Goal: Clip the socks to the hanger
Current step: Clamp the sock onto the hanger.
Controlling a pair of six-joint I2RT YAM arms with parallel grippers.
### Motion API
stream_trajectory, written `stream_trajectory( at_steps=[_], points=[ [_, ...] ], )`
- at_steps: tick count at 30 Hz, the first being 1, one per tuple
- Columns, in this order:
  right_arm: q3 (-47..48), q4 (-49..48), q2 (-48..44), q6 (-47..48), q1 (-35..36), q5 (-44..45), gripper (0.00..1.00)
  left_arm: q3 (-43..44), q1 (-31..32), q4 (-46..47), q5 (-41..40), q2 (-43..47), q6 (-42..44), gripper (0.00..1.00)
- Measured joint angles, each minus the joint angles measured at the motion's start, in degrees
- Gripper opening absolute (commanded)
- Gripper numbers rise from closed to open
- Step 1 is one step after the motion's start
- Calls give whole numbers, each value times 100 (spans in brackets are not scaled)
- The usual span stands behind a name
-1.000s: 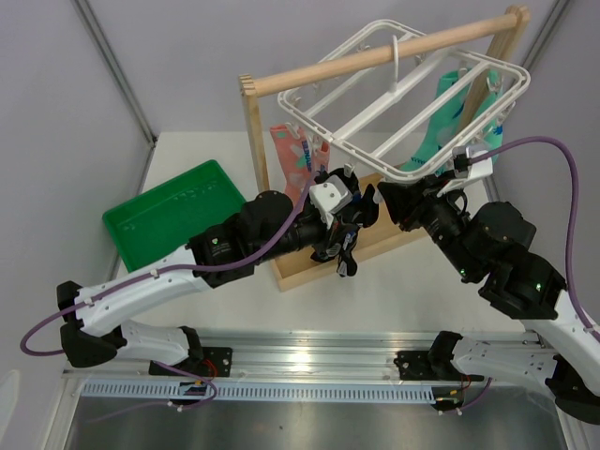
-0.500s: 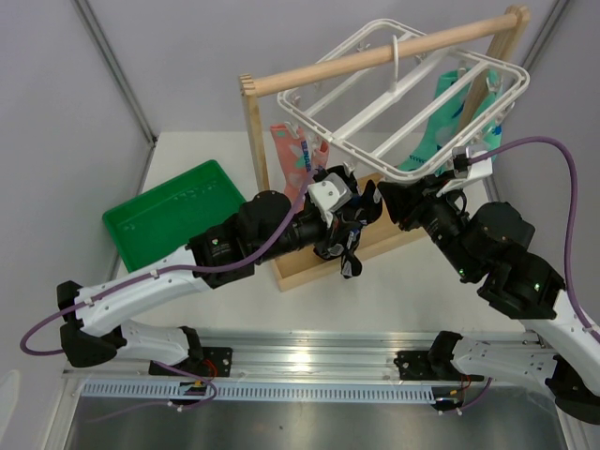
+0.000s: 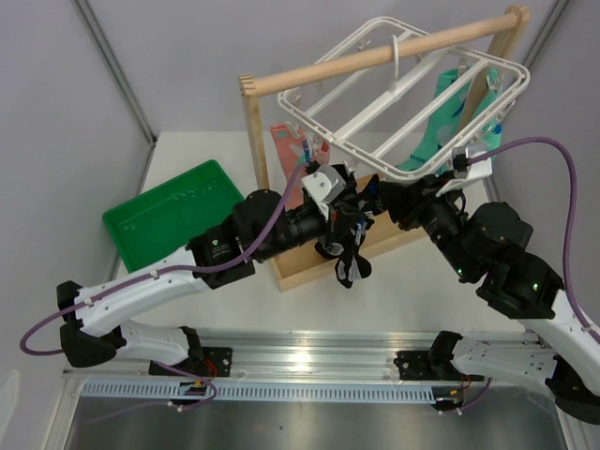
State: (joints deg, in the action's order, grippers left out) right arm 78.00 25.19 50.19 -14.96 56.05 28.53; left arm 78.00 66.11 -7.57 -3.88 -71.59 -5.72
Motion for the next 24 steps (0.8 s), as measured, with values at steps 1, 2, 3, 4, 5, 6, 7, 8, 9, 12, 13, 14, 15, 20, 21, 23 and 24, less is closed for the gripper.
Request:
stream_trajectory(
  at_steps=[1,2,3,4,5,6,7,8,9,12,13,14,15,20,21,23,24],
  points=[
    [0,0,0,0,0,0,7,0,0,28,0,0,-31,1],
    [0,-2,0,0,0,-2,15,0,0,52,0,0,-37,1],
    [0,-4,-2,-2,0,-4,31,0,0,74,0,0,-46,1],
    [0,-7,-9,-7,0,-2,40,-4,0,96,0,0,-52,1],
    [0,-7,-17,-28,0,0,52,-22,0,125,-2,0,-76,1],
    [0,-2,-33,-37,-2,9,57,-44,0,146,-2,0,-87,1],
    [-4,-11,-63,-28,-2,17,62,-72,0,177,-2,0,-94,1],
    [-4,-22,-79,-39,-2,24,69,-125,2,221,-7,-2,-103,2],
    [-4,-26,-96,-52,-2,39,72,-166,4,238,-11,-2,-131,2],
    [-4,-26,-140,-48,-2,68,80,-293,4,271,-46,-7,-157,4],
    [-4,-22,-157,-48,-2,81,82,-326,4,278,-50,-11,-177,5],
    [-4,-22,-179,-48,-2,85,84,-348,4,278,-55,-17,-184,9],
    [-4,-22,-195,-48,-2,90,85,-363,4,282,-57,-26,-181,13],
    [0,0,-306,-48,-2,122,91,-407,11,297,-101,-37,-245,68],
    [0,20,-334,-46,-2,125,91,-409,11,304,-116,-37,-293,74],
    [0,59,-407,-42,-2,146,93,-417,15,304,-195,-17,-339,90],
    [0,81,-457,-39,-2,160,93,-426,15,284,-229,4,-345,95]
  ],
)
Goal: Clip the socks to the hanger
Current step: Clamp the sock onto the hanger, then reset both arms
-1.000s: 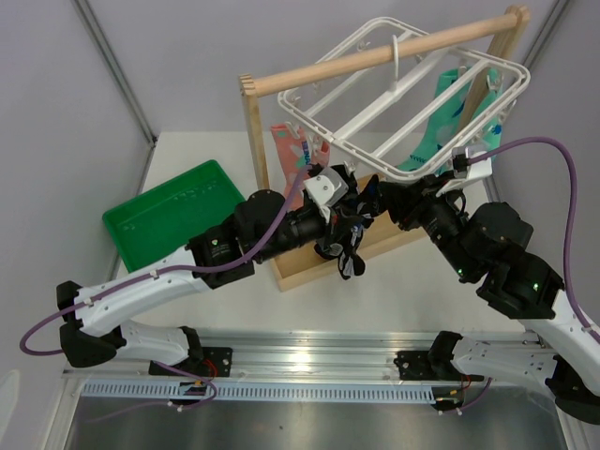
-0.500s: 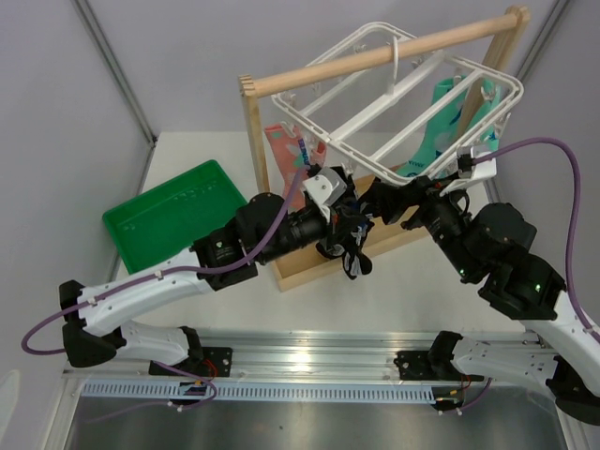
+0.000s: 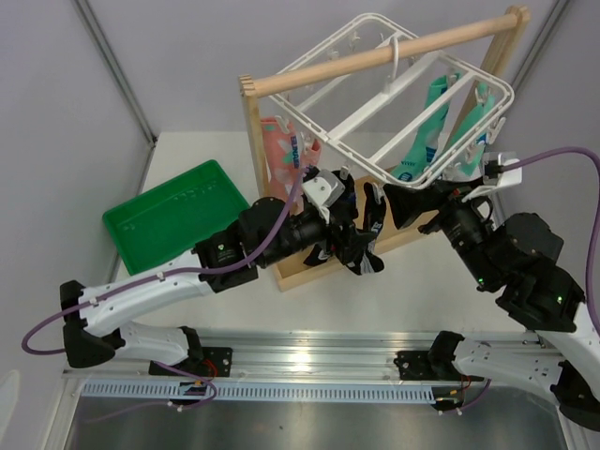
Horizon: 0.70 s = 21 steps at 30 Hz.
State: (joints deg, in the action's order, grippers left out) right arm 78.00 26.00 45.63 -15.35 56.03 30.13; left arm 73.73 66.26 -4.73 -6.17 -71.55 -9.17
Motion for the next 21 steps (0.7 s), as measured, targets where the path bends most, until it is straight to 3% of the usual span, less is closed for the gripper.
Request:
stream_trajectory(
  at_steps=[2,13,21],
  points=[
    [0,46,-103,17,0,50,99,-57,0,-52,-114,111,-33,100],
    [-229,374,-1169,540,0,669,99,-140,-168,-1775,-1355,1808,-315,99],
    [-975,575,-2485,986,0,1427,99,-1110,-1856,-3058,-1812,4039,-809,99]
  ],
)
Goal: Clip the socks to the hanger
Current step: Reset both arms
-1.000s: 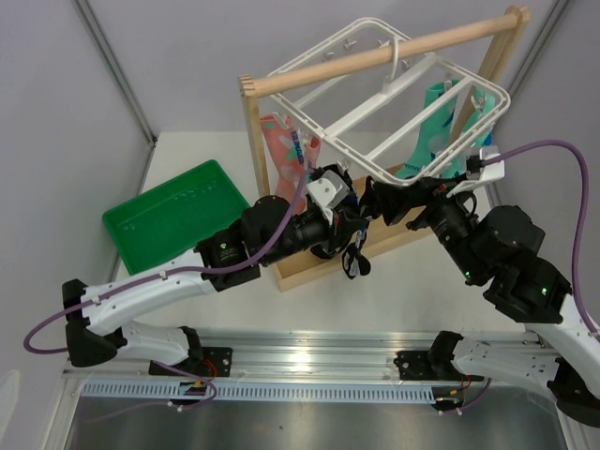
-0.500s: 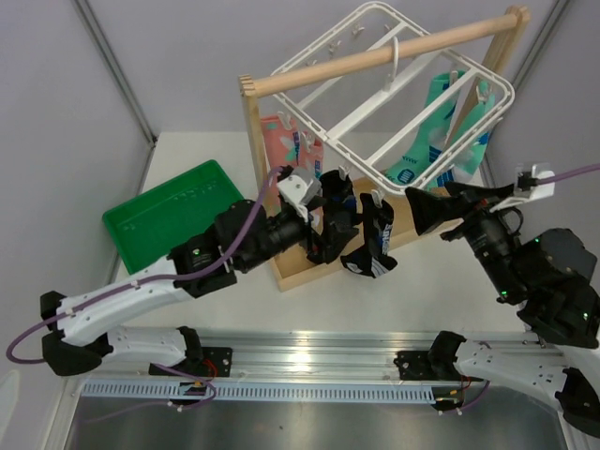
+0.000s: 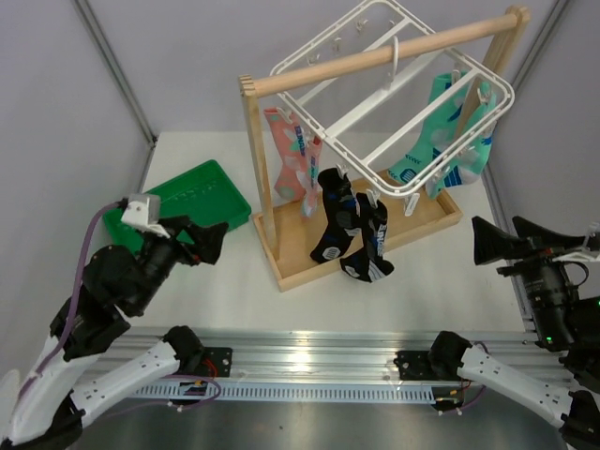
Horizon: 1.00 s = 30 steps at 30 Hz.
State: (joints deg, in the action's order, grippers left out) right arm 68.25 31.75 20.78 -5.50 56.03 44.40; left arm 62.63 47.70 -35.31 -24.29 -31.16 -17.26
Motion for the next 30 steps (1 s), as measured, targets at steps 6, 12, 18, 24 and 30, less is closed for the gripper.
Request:
stream_trajectory(
  at_steps=[6,12,18,24,30],
  points=[
    [-509,107,-802,219,0,396,99,-1040,-1078,-393,-162,754,-15,100],
    [-981,140,-1049,363,0,632,100,-1888,-1414,-468,-474,1410,111,100],
    [-1196,52,-1071,581,0,774,100,-2144,-1510,-236,-927,2243,186,100],
    [-1440,-160,-1185,723,0,922,99,-2312,-1587,-20,-1279,2715,229,99],
    [-1578,-243,-1185,754,0,968,99,-2385,-1698,55,-1283,2741,229,100]
  ],
)
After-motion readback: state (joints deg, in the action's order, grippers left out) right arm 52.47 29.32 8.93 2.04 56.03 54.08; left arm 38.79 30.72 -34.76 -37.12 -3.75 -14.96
